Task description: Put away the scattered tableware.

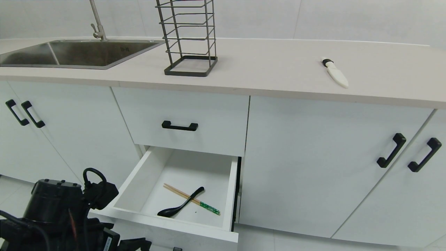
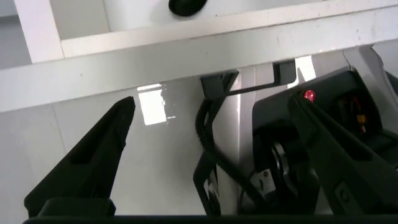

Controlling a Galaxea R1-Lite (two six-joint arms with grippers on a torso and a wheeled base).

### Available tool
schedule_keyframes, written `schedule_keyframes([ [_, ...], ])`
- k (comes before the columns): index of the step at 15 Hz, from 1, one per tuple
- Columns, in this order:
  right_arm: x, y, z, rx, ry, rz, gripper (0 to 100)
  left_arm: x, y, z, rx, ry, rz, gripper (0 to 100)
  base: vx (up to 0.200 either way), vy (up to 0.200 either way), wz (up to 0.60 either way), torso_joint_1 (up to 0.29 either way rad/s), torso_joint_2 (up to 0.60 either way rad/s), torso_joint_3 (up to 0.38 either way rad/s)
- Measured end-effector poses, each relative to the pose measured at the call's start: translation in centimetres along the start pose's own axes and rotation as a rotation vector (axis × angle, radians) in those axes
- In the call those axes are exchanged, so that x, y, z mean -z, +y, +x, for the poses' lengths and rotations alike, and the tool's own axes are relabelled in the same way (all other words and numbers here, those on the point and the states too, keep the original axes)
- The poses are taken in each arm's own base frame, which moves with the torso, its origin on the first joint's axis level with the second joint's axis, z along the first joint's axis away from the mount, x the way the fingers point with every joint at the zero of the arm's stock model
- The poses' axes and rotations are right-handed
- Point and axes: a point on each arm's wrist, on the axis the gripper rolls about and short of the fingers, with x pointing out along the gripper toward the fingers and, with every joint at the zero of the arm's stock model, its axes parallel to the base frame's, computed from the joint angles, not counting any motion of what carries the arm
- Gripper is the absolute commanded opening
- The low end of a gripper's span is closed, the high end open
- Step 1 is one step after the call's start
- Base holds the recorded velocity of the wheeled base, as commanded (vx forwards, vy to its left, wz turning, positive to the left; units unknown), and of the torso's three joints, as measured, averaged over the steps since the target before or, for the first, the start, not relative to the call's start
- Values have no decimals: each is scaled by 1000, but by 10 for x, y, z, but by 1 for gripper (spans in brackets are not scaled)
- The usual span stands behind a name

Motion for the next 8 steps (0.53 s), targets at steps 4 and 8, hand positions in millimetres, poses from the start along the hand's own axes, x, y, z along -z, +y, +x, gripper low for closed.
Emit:
schedule_keyframes([
  [4,0,0,0,0,0,0,100,-18,3,12,-13,-126,24,100,0,0,0,0,0,0],
  [8,0,0,0,0,0,0,100,-26,6,26,-26,-181,33,100,0,0,0,0,0,0],
])
